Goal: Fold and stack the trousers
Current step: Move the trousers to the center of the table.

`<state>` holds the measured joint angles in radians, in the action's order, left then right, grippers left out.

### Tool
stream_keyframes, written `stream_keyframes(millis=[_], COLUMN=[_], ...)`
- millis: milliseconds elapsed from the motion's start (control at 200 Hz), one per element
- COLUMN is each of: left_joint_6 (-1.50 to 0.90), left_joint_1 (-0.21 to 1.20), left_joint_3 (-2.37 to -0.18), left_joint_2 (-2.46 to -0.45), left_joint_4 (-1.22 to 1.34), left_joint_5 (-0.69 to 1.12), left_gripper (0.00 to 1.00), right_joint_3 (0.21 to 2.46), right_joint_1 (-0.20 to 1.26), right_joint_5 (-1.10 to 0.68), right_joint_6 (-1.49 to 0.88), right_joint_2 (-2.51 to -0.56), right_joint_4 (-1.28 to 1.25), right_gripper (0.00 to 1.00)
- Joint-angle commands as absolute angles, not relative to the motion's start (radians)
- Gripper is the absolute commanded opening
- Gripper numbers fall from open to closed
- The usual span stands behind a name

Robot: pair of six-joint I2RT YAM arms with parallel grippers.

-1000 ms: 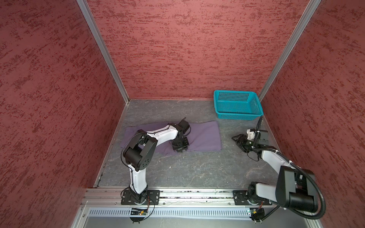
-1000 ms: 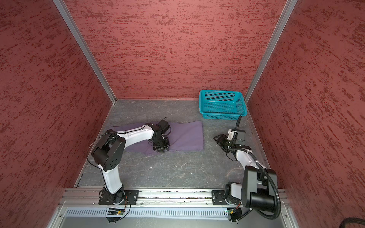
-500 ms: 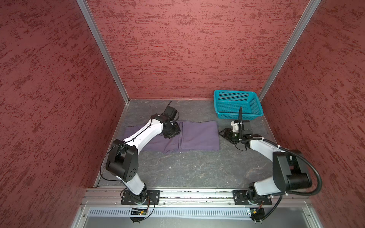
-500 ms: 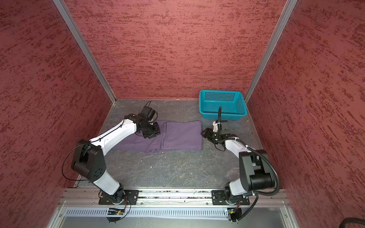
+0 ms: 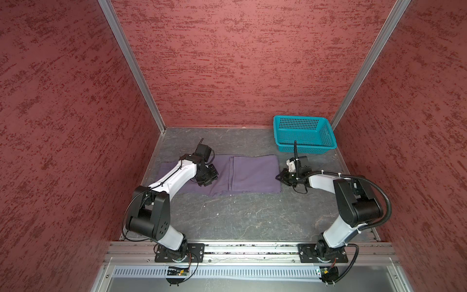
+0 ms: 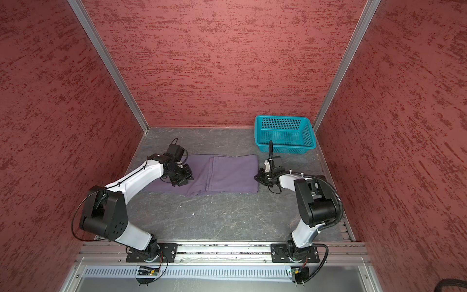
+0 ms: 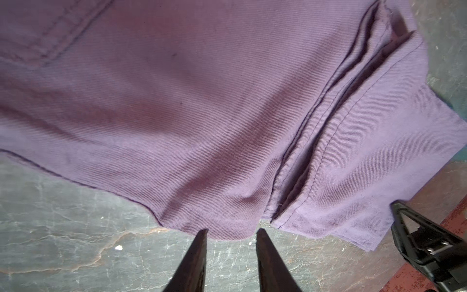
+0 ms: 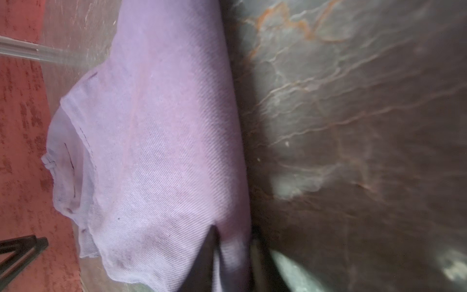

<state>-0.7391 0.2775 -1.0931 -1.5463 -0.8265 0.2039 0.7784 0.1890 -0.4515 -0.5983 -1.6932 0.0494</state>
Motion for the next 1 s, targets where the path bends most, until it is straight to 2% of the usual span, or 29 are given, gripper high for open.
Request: stream_keyframes(millis=[0, 45, 115, 286, 421, 526, 681, 741, 892, 997], left_joint_6=[-0.712, -0.707, -0.700, -0.700, -0.704, -0.726, -0.770, -0.782, -0.778, -0.779], left_joint_1=[0.292, 0.305, 0.330, 0.387, 0.460, 0.522, 0.581, 0.603, 0.629, 0.629], left_joint_3=[-1.097, -1.099, -1.104, -1.128, -1.175, -1.208, -1.235, -1.246, -1.292, -1.287], left_joint_2=[-1.538, -1.546, -1.562, -1.624, -1.683, -1.738, -1.821, -1.844, -1.898, -1.912], left_joint_4=[-0.789, -0.781, -0.766, -0.751, -0.731, -0.694, -0.576, -0.525, -0.510, -0.491], left_joint_5=[0.210, 0.219, 0.230, 0.238, 0.230, 0.228, 0.271, 0.282, 0.256, 0.240], left_gripper=[0.35, 0.35, 0.35, 0.36, 0.46, 0.49, 0.50, 0.56, 0.61, 0.62], right_joint_3=[0.765, 0.770, 0.786, 0.829, 0.821, 0.798, 0.780, 0.779, 0.775, 0.766], right_joint_1=[0.195, 0.191, 0.183, 0.146, 0.127, 0.116, 0.072, 0.046, 0.026, 0.023], right_joint_5=[-0.420, -0.377, -0.300, -0.186, -0.161, -0.160, -0.141, -0.148, -0.164, -0.170], right_joint_6=[-0.577, -0.547, -0.494, -0.413, -0.400, -0.403, -0.396, -0.387, -0.392, -0.397], right_joint_2=[-1.658, -1.627, -1.578, -1.500, -1.482, -1.478, -1.463, -1.459, -1.421, -1.407], right_joint_4=[0.059, 0.106, 0.193, 0.342, 0.374, 0.367, 0.381, 0.387, 0.391, 0.385], right_gripper=[0.08, 0.03, 0.00, 0.00, 0.00, 0.06, 0.08, 0.13, 0.39, 0.46])
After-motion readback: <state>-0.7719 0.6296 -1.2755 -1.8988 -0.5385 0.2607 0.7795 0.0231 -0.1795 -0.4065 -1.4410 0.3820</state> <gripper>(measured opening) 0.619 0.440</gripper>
